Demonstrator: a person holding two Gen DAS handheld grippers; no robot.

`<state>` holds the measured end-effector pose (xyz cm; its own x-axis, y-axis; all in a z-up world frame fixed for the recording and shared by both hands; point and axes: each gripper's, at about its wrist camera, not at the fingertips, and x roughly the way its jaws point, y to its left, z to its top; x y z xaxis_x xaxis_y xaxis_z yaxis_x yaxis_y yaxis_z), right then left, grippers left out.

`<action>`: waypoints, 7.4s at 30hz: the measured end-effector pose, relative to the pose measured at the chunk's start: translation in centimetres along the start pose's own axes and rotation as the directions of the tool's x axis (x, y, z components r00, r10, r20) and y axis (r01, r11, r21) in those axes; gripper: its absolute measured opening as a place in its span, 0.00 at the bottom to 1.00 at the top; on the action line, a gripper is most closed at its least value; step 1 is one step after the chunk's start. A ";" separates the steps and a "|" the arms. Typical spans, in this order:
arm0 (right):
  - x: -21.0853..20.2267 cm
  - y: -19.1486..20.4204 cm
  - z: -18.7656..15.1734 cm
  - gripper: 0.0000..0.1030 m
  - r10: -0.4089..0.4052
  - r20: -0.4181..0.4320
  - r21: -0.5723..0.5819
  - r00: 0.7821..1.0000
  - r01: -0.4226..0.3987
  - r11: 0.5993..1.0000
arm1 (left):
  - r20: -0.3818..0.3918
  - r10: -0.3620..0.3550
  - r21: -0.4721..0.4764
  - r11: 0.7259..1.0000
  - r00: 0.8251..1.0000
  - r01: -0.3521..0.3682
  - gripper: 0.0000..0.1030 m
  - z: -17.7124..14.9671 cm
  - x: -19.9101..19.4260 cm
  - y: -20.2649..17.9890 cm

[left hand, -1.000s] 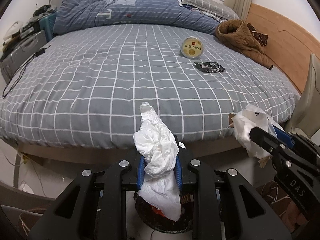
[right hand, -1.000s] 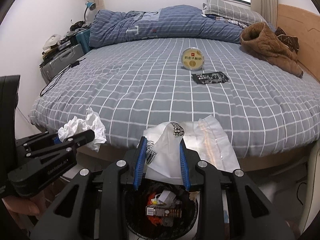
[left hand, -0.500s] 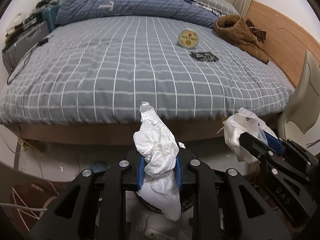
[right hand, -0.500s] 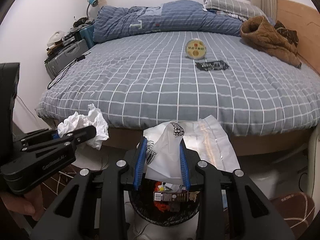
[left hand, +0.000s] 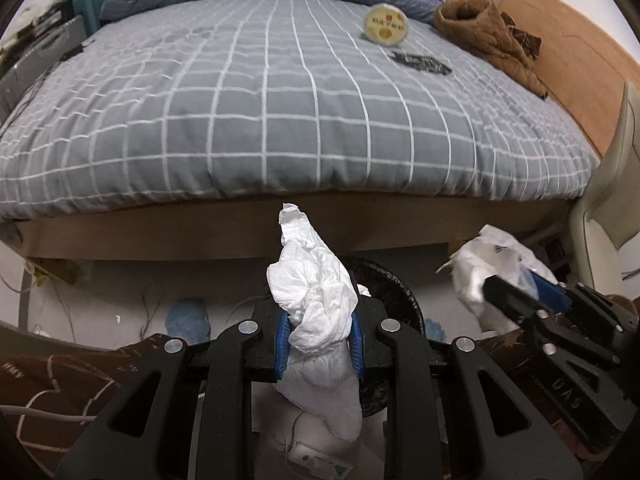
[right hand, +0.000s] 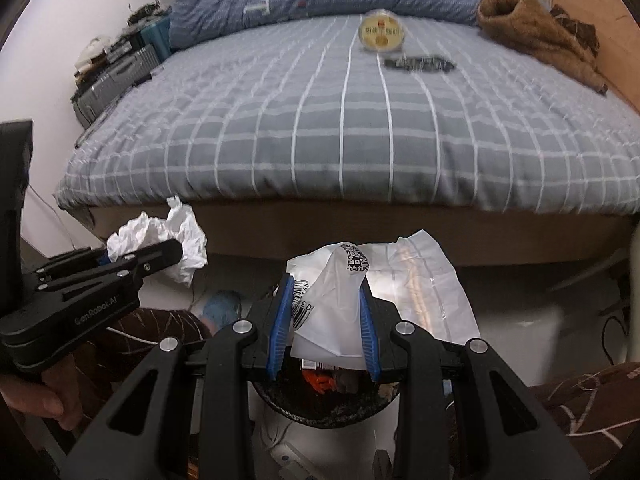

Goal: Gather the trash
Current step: 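Open the right tool to drop the clear bag while the left tool drops the tissue, then move both tools back over the bed toward the yogurt cup and black packet, then grasp the black wet-wipe packet with the right tool while the left tool grasps the yellow yogurt cup, then lift the yogurt cup with the left tool while the right tool lifts the packet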

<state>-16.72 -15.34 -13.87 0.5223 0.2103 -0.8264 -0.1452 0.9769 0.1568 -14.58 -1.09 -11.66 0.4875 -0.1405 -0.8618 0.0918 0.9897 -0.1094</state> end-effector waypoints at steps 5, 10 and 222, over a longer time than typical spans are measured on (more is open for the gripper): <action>3.2 0.0 0.1 0.29 0.006 -0.051 -0.003 0.999 -0.006 1.000 | -0.038 -0.015 0.009 1.000 0.999 0.015 0.22 0.1 3.2 0.5; 5.6 -0.1 0.2 0.29 0.006 -0.084 0.000 0.996 -0.006 1.000 | -0.076 0.002 -0.009 1.000 0.997 -0.003 0.22 0.1 5.5 1.6; 14.6 -23.9 30.6 0.12 -0.158 0.116 0.219 0.981 0.130 0.967 | 0.290 0.009 0.153 0.987 0.957 -0.055 0.84 37.4 21.6 -11.8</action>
<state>20.10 -34.49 -13.09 0.6324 0.0562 -0.7726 0.1118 0.9803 0.1628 27.32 -16.73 -10.47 0.7192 -0.1335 -0.6819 0.1968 0.9803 0.0156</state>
